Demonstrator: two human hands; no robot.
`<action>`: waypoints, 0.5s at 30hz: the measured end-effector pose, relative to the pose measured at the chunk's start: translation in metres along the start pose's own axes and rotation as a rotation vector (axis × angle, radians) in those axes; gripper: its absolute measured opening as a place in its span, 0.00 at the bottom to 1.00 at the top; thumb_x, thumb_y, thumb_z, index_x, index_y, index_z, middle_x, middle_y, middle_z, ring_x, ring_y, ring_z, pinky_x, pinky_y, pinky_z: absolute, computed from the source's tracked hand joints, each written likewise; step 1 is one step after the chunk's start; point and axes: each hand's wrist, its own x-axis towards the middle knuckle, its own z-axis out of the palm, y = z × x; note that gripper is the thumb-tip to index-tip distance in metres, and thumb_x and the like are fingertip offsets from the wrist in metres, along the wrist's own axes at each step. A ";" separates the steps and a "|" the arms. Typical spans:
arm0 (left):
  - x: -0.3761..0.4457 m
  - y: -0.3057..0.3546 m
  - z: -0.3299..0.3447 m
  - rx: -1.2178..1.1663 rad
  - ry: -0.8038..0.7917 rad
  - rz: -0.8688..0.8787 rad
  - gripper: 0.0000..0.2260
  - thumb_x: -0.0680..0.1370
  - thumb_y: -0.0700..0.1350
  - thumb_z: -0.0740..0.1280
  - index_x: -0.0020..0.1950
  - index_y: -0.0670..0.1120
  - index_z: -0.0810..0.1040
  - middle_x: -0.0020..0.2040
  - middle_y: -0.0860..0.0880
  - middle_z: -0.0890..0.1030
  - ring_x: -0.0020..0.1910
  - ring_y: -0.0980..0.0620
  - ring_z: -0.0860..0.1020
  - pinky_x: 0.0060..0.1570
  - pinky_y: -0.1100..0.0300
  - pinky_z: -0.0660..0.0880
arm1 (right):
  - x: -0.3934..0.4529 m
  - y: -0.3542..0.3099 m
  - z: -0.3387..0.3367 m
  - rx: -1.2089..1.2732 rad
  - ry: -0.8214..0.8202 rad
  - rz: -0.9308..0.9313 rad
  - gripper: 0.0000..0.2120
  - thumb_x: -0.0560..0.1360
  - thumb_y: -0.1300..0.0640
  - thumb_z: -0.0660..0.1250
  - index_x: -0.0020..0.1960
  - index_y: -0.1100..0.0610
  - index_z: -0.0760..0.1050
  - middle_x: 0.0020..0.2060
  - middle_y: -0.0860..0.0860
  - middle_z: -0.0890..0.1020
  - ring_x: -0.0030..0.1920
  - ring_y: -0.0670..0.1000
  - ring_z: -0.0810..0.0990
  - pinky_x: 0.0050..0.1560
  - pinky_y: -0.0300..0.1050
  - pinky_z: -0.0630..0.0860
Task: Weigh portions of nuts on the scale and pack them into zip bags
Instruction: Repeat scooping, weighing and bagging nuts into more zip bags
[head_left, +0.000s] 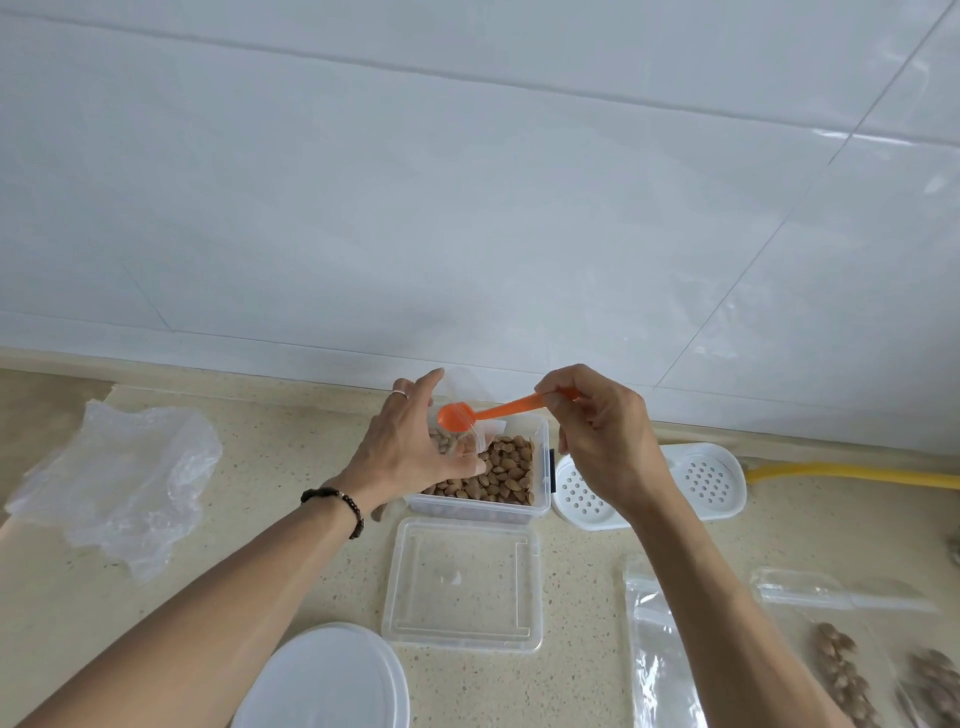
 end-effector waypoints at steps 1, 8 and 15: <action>-0.001 0.000 0.000 -0.012 -0.012 -0.001 0.57 0.57 0.69 0.76 0.78 0.53 0.51 0.65 0.48 0.66 0.65 0.50 0.68 0.61 0.48 0.72 | 0.000 -0.001 0.001 0.041 -0.009 0.017 0.11 0.79 0.63 0.65 0.45 0.48 0.78 0.32 0.41 0.79 0.28 0.51 0.75 0.32 0.48 0.74; -0.002 0.000 -0.002 -0.114 -0.016 0.040 0.55 0.58 0.70 0.76 0.77 0.52 0.54 0.66 0.50 0.64 0.65 0.54 0.66 0.60 0.55 0.70 | 0.002 -0.002 0.005 0.118 -0.054 0.054 0.09 0.79 0.64 0.65 0.46 0.52 0.79 0.33 0.40 0.80 0.26 0.46 0.75 0.30 0.39 0.73; -0.004 -0.009 -0.003 -0.032 0.072 0.073 0.46 0.61 0.63 0.78 0.72 0.53 0.60 0.57 0.52 0.66 0.57 0.55 0.68 0.54 0.58 0.70 | -0.002 0.013 -0.001 0.260 0.090 0.137 0.06 0.79 0.66 0.65 0.47 0.59 0.78 0.37 0.47 0.80 0.25 0.49 0.74 0.28 0.39 0.73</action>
